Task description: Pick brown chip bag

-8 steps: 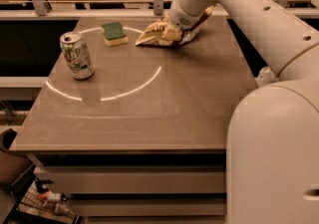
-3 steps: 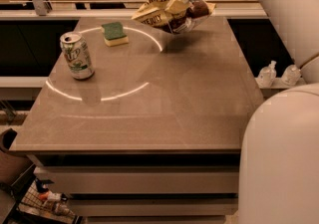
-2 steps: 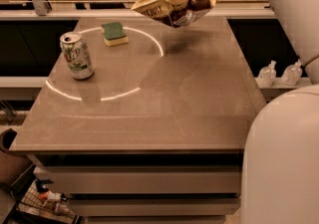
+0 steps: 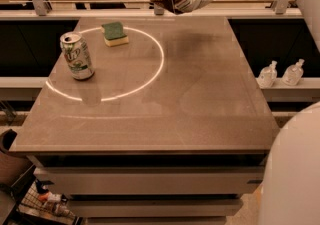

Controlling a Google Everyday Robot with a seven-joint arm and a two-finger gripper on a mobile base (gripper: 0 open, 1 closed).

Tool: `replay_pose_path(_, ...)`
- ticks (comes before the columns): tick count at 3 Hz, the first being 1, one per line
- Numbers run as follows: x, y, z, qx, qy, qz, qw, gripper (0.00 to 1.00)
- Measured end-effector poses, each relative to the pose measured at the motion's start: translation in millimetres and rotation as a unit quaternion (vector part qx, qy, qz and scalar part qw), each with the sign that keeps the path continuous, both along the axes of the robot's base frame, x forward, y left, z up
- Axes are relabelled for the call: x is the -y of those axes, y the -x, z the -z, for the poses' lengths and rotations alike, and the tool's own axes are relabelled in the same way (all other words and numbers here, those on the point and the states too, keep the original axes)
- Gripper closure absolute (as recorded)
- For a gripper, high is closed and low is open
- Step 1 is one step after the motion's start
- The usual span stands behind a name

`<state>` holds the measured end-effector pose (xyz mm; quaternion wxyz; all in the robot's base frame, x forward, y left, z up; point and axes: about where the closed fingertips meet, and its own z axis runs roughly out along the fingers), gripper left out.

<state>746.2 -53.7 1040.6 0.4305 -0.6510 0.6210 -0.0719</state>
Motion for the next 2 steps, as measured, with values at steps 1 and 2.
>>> replay_pose_path(1,1.5,21.2,-38.7,0.040,-0.015,-0.003,0.9991,1.00)
replay_pose_path(2,1.4,21.4,-39.1,0.040,-0.015,-0.003,0.9991,1.00)
